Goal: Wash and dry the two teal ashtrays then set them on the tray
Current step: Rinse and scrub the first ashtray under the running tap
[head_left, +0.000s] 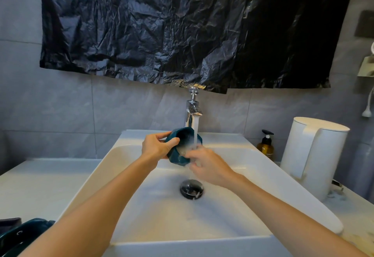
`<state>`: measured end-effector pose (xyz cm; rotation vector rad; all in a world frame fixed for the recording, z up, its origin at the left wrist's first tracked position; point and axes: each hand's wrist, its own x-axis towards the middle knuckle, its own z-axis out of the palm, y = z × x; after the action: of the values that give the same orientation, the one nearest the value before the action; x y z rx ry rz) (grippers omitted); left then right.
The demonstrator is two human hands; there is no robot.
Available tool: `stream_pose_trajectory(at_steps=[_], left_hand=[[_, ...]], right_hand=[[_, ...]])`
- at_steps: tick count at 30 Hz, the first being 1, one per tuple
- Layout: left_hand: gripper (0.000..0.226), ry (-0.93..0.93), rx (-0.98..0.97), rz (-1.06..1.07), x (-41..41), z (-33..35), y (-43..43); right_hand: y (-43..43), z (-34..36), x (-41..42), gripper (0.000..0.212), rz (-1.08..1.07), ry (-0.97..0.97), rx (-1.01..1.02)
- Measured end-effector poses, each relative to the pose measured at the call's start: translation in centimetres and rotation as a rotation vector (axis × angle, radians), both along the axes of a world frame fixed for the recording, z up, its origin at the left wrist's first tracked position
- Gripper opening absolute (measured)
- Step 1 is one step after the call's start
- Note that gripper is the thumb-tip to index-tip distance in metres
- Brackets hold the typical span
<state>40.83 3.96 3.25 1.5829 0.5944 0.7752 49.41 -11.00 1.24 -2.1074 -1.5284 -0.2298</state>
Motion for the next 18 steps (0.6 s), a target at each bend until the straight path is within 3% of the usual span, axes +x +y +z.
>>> stream_pose_trajectory(at_steps=[4,8,9,13,17,18], left_hand=[[0.042,0.026,0.001,-0.002,0.2,-0.3,-0.4],[0.041,0.031,-0.019,-0.015,0.3,-0.2,-0.6],[0.041,0.041,-0.005,-0.022,0.2,-0.1,-0.7],[0.042,0.097,0.068,-0.049,0.3,-0.2,-1.1],[0.041,0.120,0.074,-0.074,0.3,-0.1,-1.2],[0.039,0.120,0.059,-0.085,0.3,-0.1,-1.2]], right_hand=[[-0.3,0.7,1.1,0.016,-0.186,0.096,0.347],[0.9,0.8,1.5,0.074,-0.254,0.446,0.214],[1.2,0.9,1.7,0.079,-0.250,0.518,0.180],[2.5,0.7,2.5,0.055,-0.378,0.448,0.153],[2.7,0.3,3.2,0.010,-0.474,0.292,0.192],[2.6,0.3,3.2,0.015,-0.476,0.255,0.194]])
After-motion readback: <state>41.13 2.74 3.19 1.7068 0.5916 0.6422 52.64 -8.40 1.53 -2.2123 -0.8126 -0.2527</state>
